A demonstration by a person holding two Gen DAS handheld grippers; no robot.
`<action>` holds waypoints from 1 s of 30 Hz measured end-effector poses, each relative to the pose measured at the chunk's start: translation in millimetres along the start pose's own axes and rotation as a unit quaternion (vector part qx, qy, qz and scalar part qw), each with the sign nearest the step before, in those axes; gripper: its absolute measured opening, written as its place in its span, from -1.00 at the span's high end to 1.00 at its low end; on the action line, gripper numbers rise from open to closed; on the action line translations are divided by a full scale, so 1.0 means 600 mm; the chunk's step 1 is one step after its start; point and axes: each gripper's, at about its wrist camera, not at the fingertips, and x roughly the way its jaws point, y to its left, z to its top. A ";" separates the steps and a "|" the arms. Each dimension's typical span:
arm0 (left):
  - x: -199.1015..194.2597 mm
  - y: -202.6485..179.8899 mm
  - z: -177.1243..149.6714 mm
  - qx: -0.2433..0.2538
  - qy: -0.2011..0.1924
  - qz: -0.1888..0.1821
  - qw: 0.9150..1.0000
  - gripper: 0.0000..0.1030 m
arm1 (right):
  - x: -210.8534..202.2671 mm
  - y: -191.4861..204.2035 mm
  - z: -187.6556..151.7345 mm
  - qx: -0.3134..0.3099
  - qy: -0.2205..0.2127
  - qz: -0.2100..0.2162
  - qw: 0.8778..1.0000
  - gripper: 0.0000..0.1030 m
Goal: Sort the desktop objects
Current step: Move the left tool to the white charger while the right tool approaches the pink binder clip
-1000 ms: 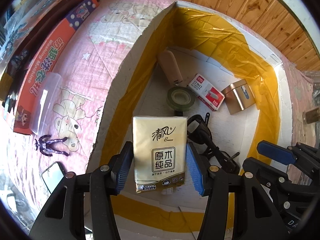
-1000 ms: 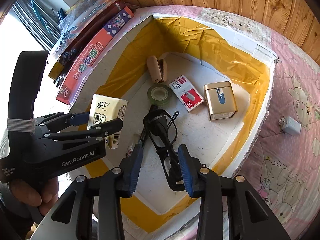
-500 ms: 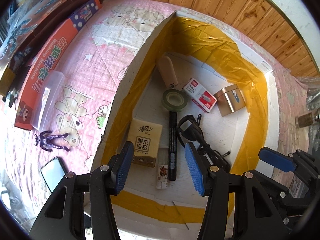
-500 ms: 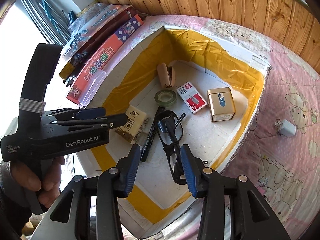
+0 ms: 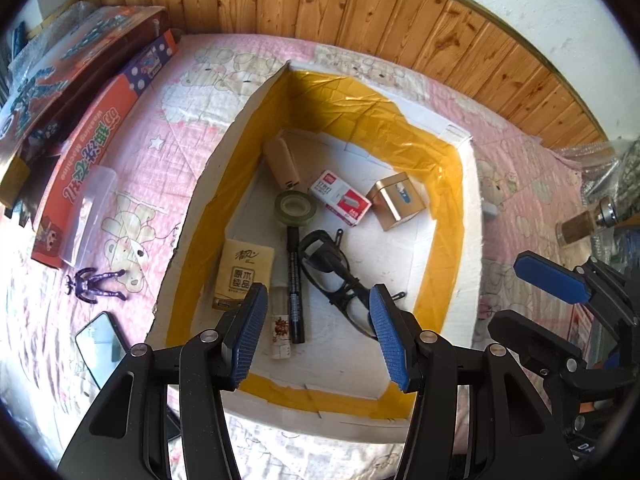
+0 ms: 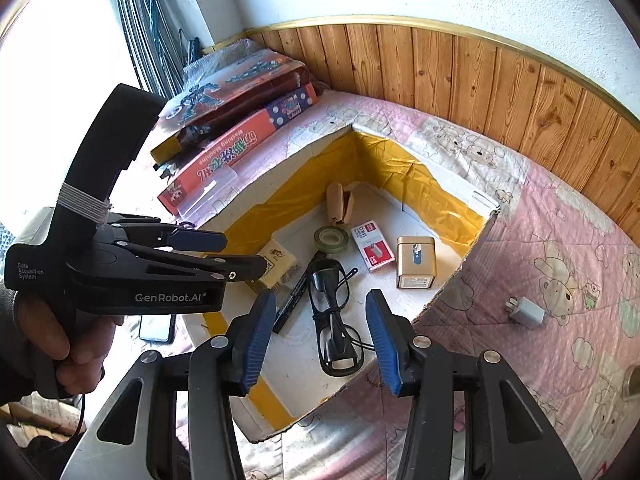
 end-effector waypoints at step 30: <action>0.056 -0.312 0.016 0.159 0.036 -0.100 0.982 -0.09 | -0.026 -0.230 -0.261 0.183 0.008 -0.065 0.981 0.06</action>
